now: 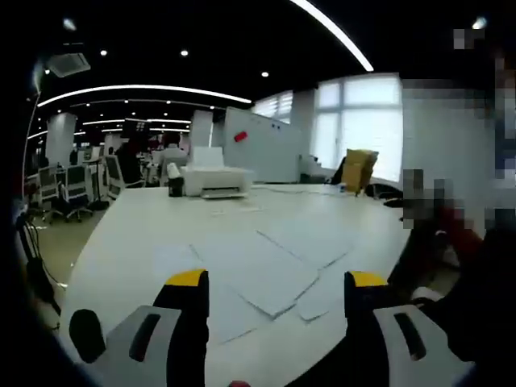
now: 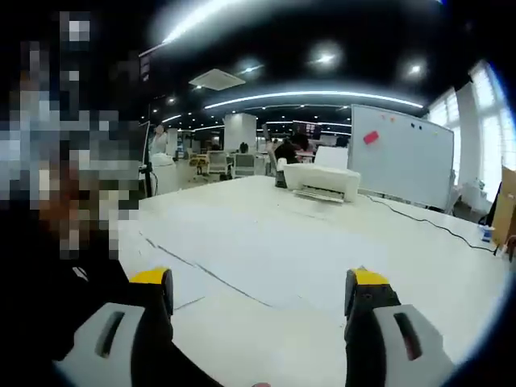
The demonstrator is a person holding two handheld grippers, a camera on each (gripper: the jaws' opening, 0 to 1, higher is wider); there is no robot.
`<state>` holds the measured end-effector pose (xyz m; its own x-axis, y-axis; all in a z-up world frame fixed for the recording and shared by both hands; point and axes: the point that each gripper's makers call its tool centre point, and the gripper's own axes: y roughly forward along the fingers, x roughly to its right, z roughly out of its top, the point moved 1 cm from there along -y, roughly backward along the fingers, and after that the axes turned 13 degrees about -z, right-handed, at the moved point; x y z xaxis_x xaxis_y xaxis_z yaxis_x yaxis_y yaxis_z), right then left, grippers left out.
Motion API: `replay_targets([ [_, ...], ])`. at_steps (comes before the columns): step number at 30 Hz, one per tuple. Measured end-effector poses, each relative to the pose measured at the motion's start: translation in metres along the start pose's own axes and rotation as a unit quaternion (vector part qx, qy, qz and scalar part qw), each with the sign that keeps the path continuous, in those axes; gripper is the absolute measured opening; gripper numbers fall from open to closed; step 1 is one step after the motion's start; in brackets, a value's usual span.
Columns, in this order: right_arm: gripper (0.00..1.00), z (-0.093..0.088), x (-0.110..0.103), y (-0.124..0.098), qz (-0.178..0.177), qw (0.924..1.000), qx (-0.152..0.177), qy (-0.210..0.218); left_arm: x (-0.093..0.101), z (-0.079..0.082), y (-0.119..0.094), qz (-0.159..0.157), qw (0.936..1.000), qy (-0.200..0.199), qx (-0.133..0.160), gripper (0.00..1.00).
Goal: Organize the stack of printing papers by aligning and flattening the scattered papers on the table
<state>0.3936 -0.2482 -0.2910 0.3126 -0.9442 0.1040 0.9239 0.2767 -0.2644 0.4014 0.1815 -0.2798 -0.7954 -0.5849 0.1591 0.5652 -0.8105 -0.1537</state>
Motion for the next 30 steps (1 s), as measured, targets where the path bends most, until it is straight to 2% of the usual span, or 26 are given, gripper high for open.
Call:
replay_targets([
  [30, 0.82, 0.000, -0.001, 0.013, 0.006, 1.0000, 0.000, 0.000, -0.002, -0.006, 0.009, -0.009, 0.9999, -0.004, -0.001, 0.71],
])
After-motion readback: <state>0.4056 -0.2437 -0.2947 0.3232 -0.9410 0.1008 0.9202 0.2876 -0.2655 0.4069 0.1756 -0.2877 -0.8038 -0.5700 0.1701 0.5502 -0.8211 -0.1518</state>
